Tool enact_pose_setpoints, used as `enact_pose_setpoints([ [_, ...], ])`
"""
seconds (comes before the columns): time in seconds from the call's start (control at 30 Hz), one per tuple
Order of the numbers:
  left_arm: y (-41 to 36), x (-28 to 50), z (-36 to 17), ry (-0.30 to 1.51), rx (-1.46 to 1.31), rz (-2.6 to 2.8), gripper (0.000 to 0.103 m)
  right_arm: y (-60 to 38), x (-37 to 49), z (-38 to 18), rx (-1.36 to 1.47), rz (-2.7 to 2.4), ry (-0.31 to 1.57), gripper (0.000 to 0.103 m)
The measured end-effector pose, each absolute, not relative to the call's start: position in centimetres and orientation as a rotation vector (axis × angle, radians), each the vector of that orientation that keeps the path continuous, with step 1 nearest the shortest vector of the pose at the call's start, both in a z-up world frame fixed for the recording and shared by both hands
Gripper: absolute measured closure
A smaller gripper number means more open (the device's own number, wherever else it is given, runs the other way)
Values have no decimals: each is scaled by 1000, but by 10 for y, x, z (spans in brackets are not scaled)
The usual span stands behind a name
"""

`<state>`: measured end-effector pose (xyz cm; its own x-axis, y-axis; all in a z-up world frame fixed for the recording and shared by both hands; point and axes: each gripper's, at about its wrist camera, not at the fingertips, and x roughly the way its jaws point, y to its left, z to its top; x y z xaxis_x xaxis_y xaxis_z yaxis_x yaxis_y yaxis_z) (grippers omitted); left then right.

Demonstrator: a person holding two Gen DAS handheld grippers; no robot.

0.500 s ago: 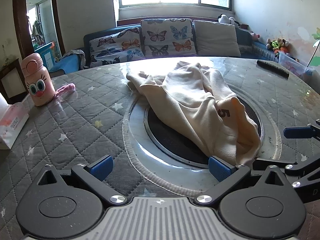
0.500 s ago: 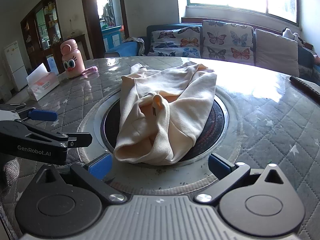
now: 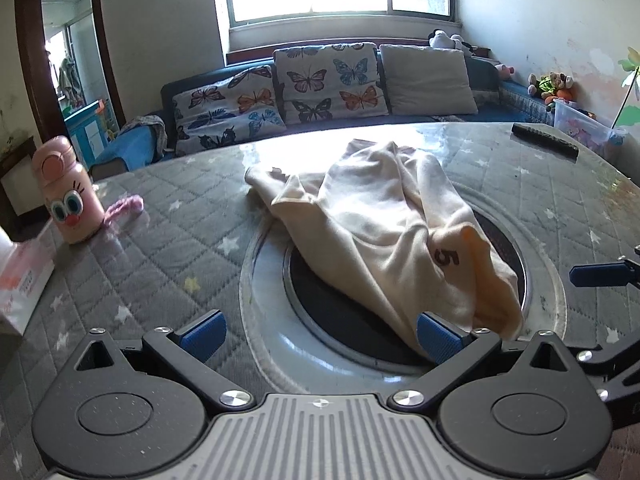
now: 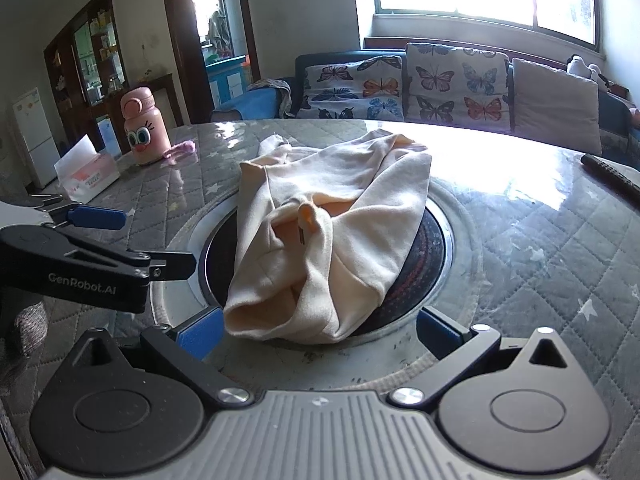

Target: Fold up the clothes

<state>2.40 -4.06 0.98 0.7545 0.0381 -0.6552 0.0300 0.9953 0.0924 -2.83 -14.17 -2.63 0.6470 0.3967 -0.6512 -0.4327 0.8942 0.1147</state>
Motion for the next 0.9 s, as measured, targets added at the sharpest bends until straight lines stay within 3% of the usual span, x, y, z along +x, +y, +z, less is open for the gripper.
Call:
enact_pose_setpoints([
  [0.17,-46,40,18,700,94,-18,0,-143,-20,-22,-48,472,718,1],
  [0.27,-52,54,23,692,92,-40,1,-143,-14,-21,-44,456,706,7],
  [0.57,-72,103,23,712,90,-131,21,-145,5,-26,-23,475,727,25],
  [0.77,-74,133,3,796,61,-170,50,-140,15,-30,-17,512,732,39],
  [0.9,-66,136,-5,825,34,-194,86,-135,21,-34,-15,533,738,52],
])
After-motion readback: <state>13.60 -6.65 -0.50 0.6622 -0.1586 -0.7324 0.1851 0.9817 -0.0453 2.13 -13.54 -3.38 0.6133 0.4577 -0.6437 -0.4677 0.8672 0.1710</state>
